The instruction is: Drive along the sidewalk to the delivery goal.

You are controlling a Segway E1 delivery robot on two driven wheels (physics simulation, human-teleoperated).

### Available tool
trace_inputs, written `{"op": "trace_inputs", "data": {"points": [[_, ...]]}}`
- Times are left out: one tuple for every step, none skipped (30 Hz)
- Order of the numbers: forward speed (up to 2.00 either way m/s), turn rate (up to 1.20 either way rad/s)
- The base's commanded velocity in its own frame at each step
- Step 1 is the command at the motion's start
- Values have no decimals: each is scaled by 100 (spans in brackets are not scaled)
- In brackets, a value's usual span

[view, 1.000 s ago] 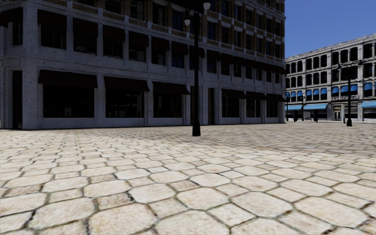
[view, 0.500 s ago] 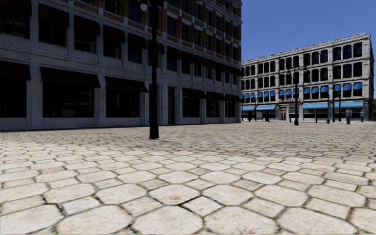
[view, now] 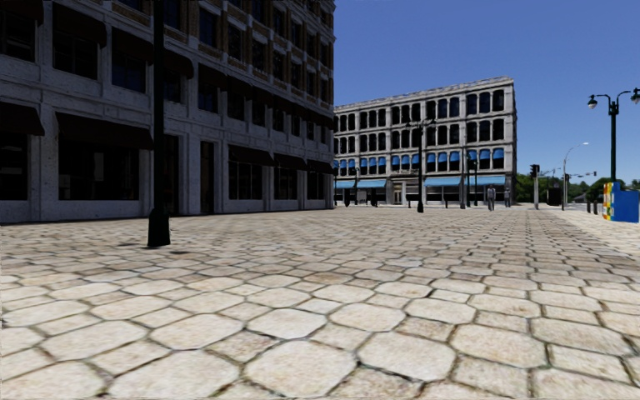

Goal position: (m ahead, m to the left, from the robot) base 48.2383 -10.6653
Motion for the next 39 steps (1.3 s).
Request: {"op": "trace_inputs", "data": {"points": [[200,-57],[200,-57],[200,-57],[200,-57],[200,-57],[200,-57],[200,-57],[200,-57],[200,-57],[200,-57],[200,-57],[200,-57],[200,-57],[200,-57],[200,-57],[200,-57],[200,-57],[200,-57],[200,-57],[200,-57],[200,-57],[200,-57],[200,-57],[200,-57],[200,-57],[200,-57],[200,-57],[200,-55],[200,-51],[200,-49],[200,-49],[200,0],[200,0],[200,0],[200,0],[200,0],[200,0],[200,0],[200,0]]}}
